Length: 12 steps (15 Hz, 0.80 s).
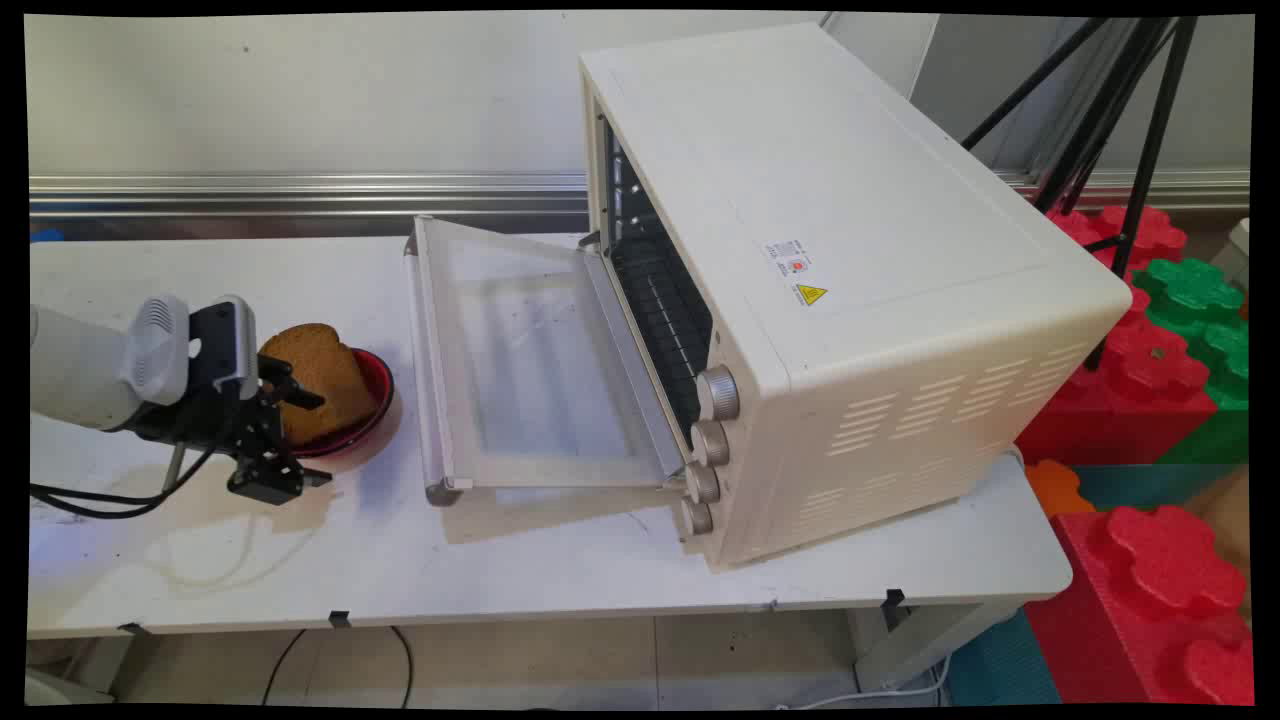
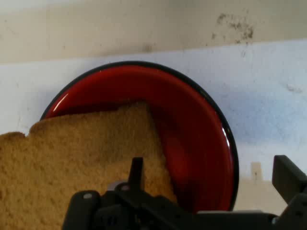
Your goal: Close the oven
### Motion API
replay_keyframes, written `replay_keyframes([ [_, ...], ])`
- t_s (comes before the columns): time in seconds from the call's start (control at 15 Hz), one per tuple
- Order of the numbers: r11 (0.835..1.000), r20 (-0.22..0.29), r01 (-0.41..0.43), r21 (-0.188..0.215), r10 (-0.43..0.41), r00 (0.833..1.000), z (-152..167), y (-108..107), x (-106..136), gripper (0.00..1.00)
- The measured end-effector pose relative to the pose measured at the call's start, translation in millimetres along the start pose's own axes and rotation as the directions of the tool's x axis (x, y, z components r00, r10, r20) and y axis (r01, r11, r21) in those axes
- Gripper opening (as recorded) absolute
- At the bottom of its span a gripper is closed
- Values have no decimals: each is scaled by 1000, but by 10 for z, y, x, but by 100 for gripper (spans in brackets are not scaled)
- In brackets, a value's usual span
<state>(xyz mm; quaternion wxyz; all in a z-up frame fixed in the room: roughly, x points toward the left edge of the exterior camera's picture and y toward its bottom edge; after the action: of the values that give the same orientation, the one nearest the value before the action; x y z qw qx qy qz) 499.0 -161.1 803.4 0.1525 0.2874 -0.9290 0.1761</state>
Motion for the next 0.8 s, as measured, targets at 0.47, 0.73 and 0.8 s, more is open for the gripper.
replay_keyframes([
  [0.47,998,-22,13,-59,-14,1000,-190,-69,-20,100],
  [0.73,996,-52,36,-80,-40,998,-279,-157,0,100],
  [0.8,995,-63,43,-85,-48,997,-295,-188,15,100],
])
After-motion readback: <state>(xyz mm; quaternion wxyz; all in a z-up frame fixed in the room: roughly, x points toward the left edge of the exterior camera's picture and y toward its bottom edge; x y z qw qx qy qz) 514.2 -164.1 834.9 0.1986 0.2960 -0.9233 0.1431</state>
